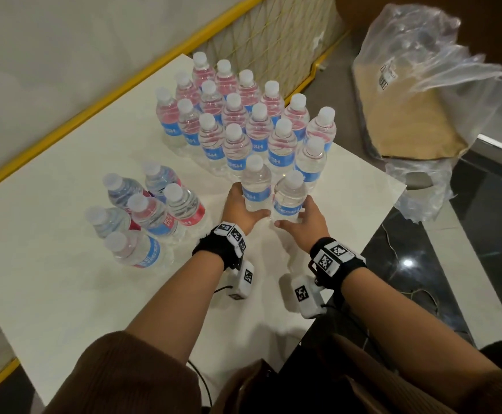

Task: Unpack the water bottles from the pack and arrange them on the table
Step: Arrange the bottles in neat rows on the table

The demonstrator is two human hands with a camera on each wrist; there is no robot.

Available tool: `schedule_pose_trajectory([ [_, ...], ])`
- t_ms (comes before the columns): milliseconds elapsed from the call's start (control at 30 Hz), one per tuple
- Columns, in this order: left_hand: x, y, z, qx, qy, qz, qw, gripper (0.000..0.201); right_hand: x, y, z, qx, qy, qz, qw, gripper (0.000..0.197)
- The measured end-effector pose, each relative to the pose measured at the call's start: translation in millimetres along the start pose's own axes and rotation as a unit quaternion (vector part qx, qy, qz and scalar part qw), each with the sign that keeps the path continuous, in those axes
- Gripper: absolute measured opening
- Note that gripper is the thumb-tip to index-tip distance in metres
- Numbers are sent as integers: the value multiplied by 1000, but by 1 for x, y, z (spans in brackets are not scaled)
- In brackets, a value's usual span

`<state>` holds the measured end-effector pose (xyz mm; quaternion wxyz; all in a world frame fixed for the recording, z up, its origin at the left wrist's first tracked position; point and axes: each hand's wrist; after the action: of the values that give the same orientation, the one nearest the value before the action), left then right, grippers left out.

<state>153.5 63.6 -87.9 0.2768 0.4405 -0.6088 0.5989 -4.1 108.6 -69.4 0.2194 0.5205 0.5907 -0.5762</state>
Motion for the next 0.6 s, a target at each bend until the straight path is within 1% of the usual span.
schedule_pose_trajectory([
  [33,-1,2,1,6,3,6,1000,85,1,2,1,-1,0,-5,1000,68],
  [67,-2,2,2,-2,-5,13,1000,86,1,2,2,-4,-2,-9,1000,68],
  [100,-4,2,2,-10,-15,19,1000,84,2,3,2,-10,-7,-15,1000,68],
  [167,-7,0,1,-22,-38,17,999,73,4,0,2,-20,-18,-30,999,65],
  [233,-15,0,1,-5,-44,10,999,67,4,-2,1,-15,-10,-33,999,62],
  [333,-12,1,2,23,-47,-15,999,67,2,-1,1,2,6,-20,1000,61],
  [467,-3,6,8,36,-46,-21,998,67,-2,3,4,20,25,-30,999,67],
  [600,-2,6,13,41,-43,-17,998,68,-6,9,6,27,27,-41,998,71],
])
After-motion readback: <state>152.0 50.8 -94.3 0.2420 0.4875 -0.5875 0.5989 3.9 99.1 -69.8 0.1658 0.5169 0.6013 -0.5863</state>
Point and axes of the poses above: each hand's wrist, its own z-axis towards the middle knuckle, its own y-axis out of the palm, x = y × z, and after that the axes turned 12 degrees about x, right-handed
